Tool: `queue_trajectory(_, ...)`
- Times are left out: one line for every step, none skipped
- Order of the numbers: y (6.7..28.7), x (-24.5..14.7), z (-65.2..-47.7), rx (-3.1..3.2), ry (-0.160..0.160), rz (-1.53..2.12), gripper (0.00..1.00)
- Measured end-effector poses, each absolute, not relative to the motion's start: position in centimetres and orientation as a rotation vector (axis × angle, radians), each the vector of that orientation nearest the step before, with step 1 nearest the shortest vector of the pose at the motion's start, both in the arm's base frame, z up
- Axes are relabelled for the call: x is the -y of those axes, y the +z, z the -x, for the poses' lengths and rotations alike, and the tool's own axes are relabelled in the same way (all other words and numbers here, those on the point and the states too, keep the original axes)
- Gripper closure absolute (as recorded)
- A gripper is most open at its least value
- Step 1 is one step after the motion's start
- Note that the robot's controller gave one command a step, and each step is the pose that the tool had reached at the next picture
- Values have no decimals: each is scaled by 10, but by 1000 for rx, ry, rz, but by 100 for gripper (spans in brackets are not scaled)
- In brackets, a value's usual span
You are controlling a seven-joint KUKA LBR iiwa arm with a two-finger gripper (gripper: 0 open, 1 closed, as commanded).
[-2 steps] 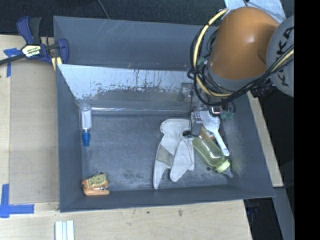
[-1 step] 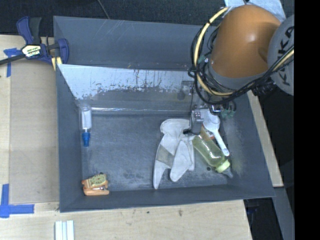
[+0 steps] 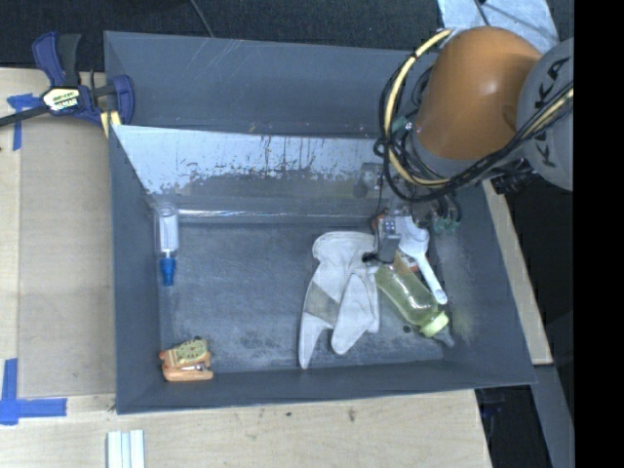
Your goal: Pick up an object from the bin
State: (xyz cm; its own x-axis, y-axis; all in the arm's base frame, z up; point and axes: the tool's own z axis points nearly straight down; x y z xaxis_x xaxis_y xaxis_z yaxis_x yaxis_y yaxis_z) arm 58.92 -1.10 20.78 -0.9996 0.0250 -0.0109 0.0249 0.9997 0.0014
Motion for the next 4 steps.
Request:
queue_trajectory(162, 26, -576, -3137, 0, -108, 0)
queue_trajectory(131, 25, -595, -3135, -1, -43, 0)
queue_trajectory(105, 26, -595, -3135, 0, -147, 0)
queue_trajectory(87, 28, -587, -3140, 1, -40, 100)
